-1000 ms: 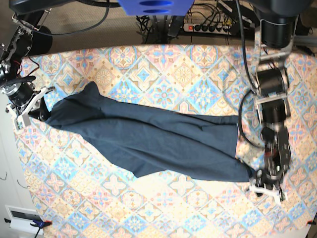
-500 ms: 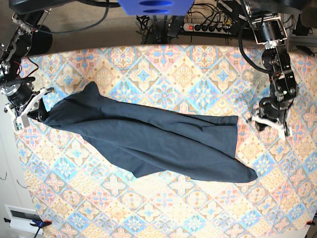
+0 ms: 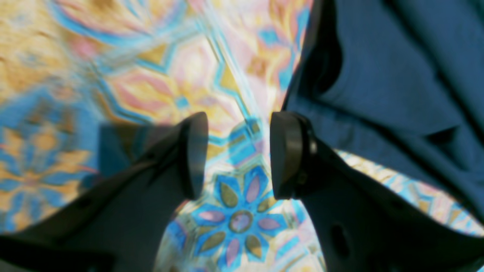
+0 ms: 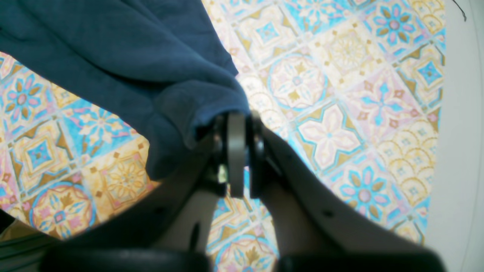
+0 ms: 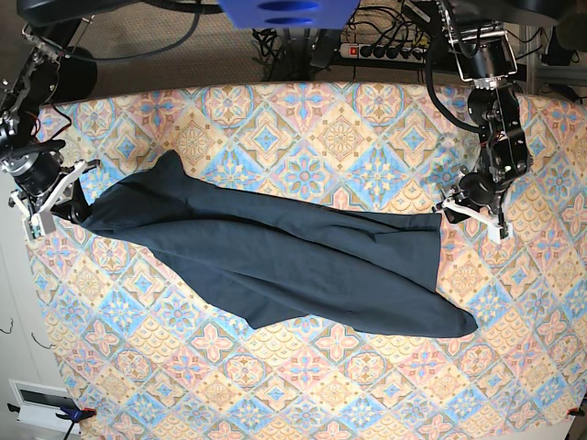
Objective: Layout the t-shirt on the table in an organized manner, then fold the t-shirt properly
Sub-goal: 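Lower the left gripper onto the shirt end and grasp the fabric, then adjust the left gripper's grasp on the shirt end, pinching it firmly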
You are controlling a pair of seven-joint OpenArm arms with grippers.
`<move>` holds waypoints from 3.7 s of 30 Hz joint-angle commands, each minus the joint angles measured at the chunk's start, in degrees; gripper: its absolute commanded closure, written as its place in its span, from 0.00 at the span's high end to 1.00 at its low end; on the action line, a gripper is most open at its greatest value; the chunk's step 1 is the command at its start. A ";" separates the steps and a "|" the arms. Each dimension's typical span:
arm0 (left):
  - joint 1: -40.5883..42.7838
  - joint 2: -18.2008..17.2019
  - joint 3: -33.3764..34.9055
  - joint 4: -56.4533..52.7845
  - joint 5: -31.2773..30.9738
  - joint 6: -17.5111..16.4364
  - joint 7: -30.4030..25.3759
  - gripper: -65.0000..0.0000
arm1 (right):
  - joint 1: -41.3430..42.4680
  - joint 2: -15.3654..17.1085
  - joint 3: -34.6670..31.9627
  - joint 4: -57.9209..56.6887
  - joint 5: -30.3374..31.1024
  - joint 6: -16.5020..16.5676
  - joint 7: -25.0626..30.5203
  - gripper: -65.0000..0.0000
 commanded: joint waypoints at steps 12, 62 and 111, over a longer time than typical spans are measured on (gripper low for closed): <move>-4.11 -0.72 7.75 -2.47 -0.23 -0.14 -3.16 0.41 | 0.72 1.17 0.62 0.84 0.84 0.01 1.39 0.00; -1.12 -5.46 3.79 2.89 -10.51 -6.12 2.82 0.72 | 0.72 1.17 0.62 0.84 0.84 0.01 1.30 0.00; 1.07 -3.71 -1.22 -0.89 -10.43 -13.41 0.71 0.60 | 0.72 1.17 0.71 0.84 0.93 0.01 1.30 0.00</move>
